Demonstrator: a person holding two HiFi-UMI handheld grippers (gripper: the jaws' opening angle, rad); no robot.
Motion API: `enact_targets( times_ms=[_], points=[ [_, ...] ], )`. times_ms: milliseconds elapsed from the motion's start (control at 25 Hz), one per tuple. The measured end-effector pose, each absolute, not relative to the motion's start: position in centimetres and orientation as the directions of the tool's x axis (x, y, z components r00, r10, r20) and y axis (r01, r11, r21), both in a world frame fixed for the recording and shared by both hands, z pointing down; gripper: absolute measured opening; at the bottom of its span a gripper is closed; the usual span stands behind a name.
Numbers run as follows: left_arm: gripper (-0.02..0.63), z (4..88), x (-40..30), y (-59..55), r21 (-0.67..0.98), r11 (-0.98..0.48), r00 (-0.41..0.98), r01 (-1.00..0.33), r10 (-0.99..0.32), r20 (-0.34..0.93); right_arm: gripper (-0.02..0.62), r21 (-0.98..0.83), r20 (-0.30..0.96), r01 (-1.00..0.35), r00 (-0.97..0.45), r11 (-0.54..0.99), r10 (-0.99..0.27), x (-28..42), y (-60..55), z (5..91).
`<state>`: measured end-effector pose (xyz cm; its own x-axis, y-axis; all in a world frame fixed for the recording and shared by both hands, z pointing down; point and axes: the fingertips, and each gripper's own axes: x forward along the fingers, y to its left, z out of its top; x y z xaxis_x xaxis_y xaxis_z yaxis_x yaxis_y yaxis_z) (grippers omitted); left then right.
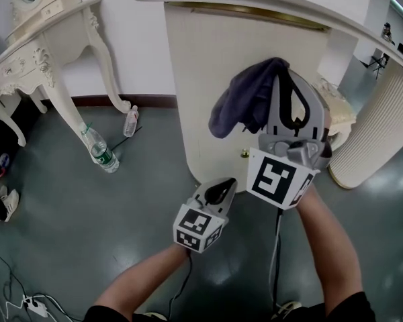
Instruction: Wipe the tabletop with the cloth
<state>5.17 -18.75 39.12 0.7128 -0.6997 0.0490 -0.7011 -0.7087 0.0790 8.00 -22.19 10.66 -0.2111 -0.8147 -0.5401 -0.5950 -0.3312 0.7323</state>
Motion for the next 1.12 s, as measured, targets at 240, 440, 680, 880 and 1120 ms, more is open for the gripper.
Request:
enact_targets(
  times_ms=[240,440,680,880,1120],
  points=[
    [0.008,39.2,5.0,-19.5,0.128,-0.681,0.69,-0.721,-0.723,0.038,0.023,0.748,-0.51,-0.584,-0.201,-0.316,-0.836,8.9,-22.3,13.3],
    [0.008,38.5,4.8,-20.5,0.139,-0.646,0.655,-0.75,-0.755,0.024,0.023,0.785,-0.471,-0.553,-0.239,-0.28,-0.849,8.6,-22.0,15.4],
    [0.008,39.2,5.9,-19.9,0.112,-0.667,0.674,-0.737,-0.737,0.046,0.023,0.825,-0.426,-0.519,-0.308,-0.224,-0.851,7.4,-21.1,19.6],
    [0.008,39.2,6.2,-19.9,0.104,-0.666,0.673,-0.738,-0.738,0.049,0.023,0.822,-0.412,-0.533,-0.312,-0.201,-0.856,7.4,-20.9,19.9],
    [0.008,39.2,6.2,-19.8,0.104,-0.667,0.673,-0.738,-0.738,0.051,0.023,0.802,-0.465,-0.526,-0.25,-0.284,-0.849,10.0,-20.8,17.3]
  ],
)
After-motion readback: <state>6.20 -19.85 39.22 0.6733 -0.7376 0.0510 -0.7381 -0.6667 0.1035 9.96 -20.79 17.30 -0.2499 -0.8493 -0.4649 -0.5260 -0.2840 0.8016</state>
